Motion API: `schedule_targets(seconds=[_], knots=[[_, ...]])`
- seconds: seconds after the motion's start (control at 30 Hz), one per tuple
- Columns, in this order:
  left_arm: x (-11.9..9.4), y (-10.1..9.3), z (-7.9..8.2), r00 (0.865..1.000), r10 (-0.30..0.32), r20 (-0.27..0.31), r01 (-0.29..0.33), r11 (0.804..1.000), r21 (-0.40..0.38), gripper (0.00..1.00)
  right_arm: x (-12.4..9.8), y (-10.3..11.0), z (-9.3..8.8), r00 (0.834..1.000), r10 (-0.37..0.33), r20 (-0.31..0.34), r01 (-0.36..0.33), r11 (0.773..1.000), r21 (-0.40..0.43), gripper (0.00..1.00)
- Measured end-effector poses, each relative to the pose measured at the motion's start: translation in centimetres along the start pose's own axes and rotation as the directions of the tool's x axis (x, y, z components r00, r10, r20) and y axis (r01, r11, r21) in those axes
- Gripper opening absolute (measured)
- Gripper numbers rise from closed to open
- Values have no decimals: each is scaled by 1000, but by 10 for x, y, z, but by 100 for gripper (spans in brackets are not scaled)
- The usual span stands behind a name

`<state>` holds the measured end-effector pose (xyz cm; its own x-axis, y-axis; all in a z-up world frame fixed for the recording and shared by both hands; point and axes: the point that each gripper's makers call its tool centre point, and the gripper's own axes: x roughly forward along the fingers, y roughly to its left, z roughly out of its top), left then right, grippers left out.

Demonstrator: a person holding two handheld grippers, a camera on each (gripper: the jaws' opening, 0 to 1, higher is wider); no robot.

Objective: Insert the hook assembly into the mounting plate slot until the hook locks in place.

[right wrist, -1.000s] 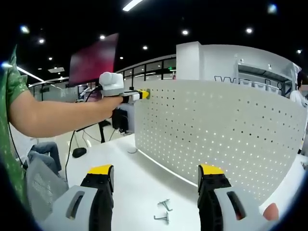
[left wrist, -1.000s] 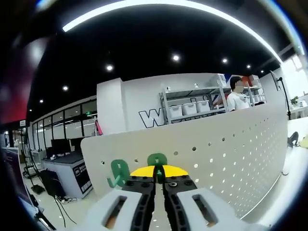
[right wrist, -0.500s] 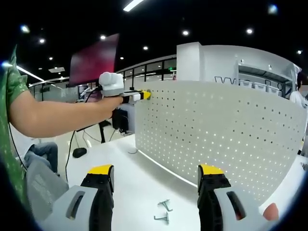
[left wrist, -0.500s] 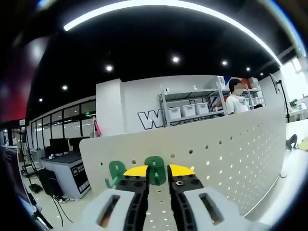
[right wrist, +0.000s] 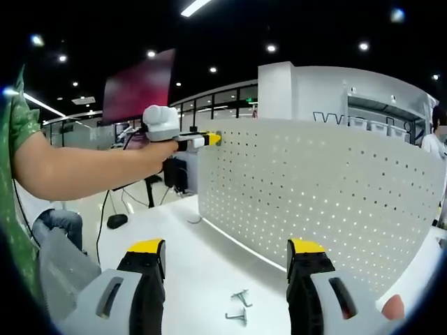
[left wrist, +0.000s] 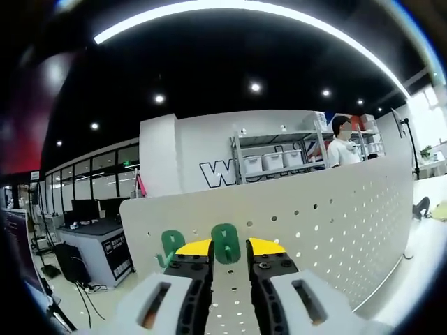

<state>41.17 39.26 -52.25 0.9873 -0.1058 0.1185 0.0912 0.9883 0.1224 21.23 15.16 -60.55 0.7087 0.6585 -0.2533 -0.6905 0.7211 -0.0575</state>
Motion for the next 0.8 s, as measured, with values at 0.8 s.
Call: schedule_targets(seconds=[0.8], knots=[[-22, -6, -9, 999, -31, -16, 31, 999, -32, 31, -1, 7, 7, 1000, 7, 14, -7, 1000, -11, 72]])
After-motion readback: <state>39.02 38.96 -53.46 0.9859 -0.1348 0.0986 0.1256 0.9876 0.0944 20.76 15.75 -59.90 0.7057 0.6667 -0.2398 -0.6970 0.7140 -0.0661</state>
